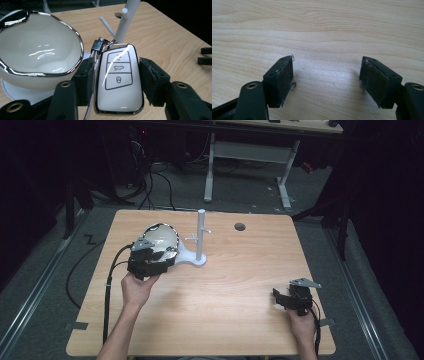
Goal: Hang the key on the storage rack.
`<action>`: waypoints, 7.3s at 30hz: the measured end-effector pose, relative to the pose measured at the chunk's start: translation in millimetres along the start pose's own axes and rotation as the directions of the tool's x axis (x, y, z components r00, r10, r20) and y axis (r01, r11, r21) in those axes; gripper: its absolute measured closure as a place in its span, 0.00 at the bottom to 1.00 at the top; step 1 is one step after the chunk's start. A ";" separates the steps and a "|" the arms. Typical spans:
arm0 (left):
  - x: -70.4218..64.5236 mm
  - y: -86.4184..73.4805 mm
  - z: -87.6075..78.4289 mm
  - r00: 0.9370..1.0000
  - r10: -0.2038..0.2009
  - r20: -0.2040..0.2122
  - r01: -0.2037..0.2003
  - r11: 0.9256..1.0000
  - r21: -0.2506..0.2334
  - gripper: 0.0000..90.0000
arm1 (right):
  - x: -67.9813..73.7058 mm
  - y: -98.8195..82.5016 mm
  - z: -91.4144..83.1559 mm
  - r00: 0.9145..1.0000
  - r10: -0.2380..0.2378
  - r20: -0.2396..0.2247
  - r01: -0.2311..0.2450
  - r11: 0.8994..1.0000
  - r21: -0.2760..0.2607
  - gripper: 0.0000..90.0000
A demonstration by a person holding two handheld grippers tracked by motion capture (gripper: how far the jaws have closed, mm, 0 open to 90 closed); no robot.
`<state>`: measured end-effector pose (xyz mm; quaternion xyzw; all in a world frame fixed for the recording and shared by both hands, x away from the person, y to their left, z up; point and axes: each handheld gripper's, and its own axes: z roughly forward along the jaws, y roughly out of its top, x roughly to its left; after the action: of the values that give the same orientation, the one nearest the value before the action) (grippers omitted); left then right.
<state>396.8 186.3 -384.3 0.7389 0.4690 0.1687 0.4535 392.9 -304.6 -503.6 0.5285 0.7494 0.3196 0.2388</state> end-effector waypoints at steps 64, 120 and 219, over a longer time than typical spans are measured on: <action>-2.8 40.9 26.7 0.999 0.054 0.002 -0.054 0.998 -0.038 0.53 | 0.1 -0.3 -0.3 1.000 0.000 -0.001 0.000 1.000 0.000 0.30; -7.4 -7.7 59.4 0.998 0.037 -0.042 -0.037 0.999 -0.015 0.53 | 0.1 -0.3 -0.3 1.000 0.002 0.003 -0.002 1.000 0.000 0.30; 7.9 -36.4 8.2 0.993 -0.024 -0.114 0.019 0.999 -0.042 0.33 | 0.0 -0.4 -0.5 1.000 0.006 0.006 -0.006 1.000 0.001 0.30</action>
<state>386.6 194.2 -420.2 0.7135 0.4985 0.2155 0.4428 392.3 -304.8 -503.6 0.5317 0.7474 0.3183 0.2397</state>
